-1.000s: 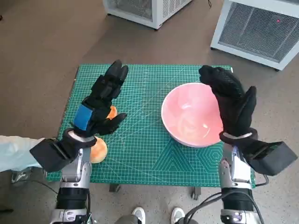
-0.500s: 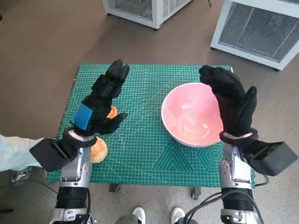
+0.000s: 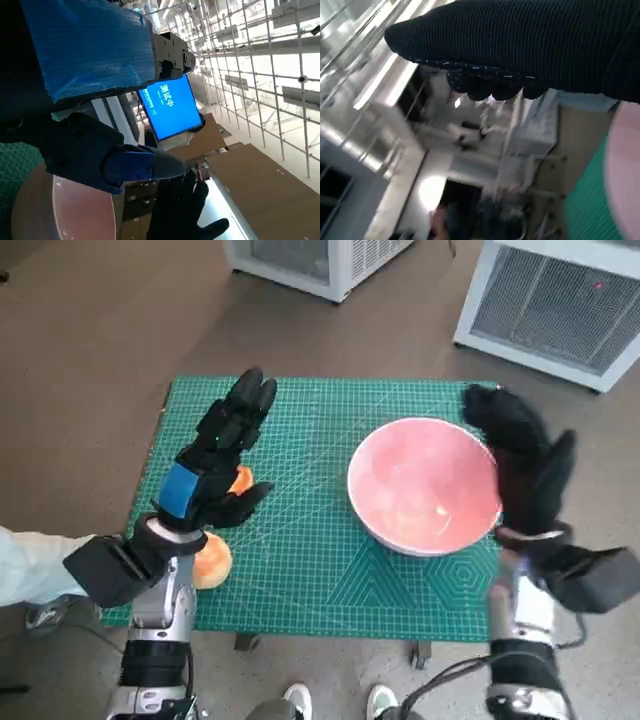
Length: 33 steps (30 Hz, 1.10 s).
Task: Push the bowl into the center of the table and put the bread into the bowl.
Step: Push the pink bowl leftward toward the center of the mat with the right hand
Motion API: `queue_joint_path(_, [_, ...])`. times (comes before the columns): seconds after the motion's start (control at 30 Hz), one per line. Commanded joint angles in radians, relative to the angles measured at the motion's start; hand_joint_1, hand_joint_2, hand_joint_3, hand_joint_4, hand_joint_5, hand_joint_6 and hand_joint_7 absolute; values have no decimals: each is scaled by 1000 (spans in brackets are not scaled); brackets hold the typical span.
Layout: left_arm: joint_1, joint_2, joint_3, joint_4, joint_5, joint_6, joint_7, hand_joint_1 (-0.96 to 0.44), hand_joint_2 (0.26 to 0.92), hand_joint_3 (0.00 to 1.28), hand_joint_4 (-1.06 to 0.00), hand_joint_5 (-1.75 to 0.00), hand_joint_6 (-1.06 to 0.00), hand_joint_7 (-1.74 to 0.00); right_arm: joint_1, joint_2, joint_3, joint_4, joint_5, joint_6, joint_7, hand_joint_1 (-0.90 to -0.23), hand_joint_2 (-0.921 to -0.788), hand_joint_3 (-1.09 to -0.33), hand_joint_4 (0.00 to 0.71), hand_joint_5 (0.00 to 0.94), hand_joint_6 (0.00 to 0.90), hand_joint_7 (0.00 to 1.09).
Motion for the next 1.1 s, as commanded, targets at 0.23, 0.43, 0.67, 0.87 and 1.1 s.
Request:
queue_joint_path(0.23, [-1,2,-1,4,12,-15,11,-652,921,322,-127,-6,-153,-88,-67,-78,-67,322,-135,-125,-235,-684,-921,-844,260,9,99,507])
queue_joint_path(0.43, [-2,0,-1,5,16,-17,15,-654,921,324,-128,-5,-152,-89,-95,-114,-50,475,-229,-123,-406,-677,-921,-870,267,6,125,469])
queue_joint_path(0.67, [0,0,-5,1,19,-16,21,-653,921,327,-129,-5,-152,-91,-122,-108,-40,578,-258,-62,-507,-651,-921,-895,261,3,153,407])
queue_joint_path(0.87, [-1,3,-4,0,22,-16,23,-656,921,330,-129,-4,-151,-93,-138,-68,-57,614,-214,8,-427,-636,-921,-903,263,3,169,390])
queue_joint_path(1.1, [3,7,-4,-6,21,-14,22,-659,921,332,-130,-4,-151,-95,-170,-14,-120,636,-115,127,-291,-639,-921,-927,239,0,163,358])
